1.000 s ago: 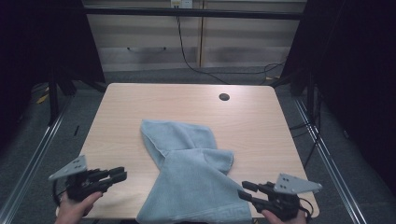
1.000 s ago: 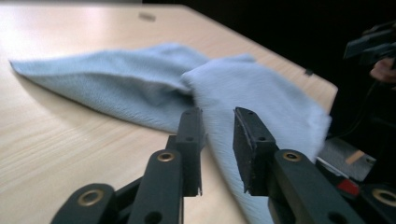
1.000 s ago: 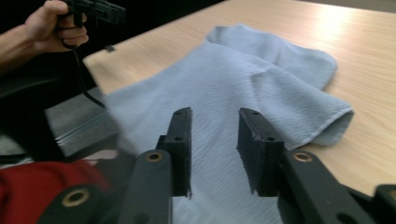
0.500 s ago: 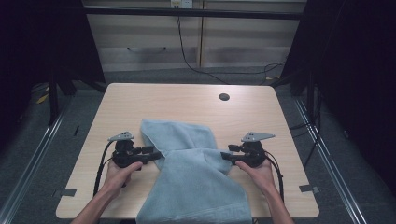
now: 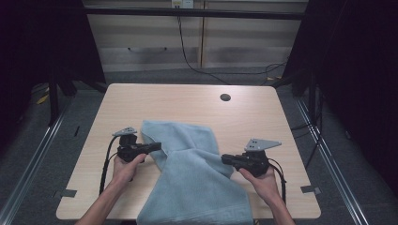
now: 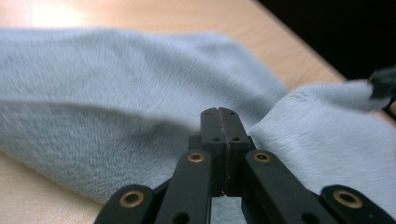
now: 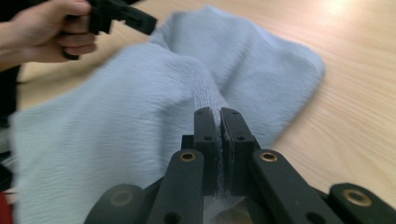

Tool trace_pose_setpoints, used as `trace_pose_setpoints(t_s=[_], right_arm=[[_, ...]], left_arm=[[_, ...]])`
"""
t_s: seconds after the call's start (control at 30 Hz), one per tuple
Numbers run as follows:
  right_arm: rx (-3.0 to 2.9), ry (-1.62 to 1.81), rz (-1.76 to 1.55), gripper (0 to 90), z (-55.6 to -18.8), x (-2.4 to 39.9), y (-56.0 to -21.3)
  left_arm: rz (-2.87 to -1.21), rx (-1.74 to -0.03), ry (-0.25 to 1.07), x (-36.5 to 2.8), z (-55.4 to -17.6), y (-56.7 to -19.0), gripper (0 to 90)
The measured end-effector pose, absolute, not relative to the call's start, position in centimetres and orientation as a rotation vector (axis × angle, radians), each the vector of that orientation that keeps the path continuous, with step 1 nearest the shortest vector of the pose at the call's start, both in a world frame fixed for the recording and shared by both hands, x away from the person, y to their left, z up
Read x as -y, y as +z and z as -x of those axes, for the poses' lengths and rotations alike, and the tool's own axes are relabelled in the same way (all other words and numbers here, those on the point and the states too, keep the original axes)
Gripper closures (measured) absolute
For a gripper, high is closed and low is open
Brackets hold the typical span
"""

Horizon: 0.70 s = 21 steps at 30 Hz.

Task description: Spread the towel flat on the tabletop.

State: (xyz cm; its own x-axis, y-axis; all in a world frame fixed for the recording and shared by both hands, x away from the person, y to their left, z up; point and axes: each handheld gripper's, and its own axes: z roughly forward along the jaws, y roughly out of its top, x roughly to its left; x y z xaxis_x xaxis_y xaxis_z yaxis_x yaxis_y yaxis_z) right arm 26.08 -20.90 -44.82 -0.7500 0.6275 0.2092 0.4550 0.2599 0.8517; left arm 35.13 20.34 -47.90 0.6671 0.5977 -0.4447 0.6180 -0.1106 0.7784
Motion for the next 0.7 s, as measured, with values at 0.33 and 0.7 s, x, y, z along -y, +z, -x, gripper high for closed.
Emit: trace_pose_setpoints(t_s=[0.33, 0.7], right_arm=[[-2.450, 1.521, -0.950, 86.1, -21.1, 20.0, -45.5], [-2.439, 1.524, -0.953, 86.3, -21.1, 20.2, -45.6]], left_arm=[[-1.868, -1.016, -0.073, -17.6, -35.1, -49.0, 41.1], [-1.892, -0.924, -0.089, -16.3, -34.9, -49.4, 86.2]])
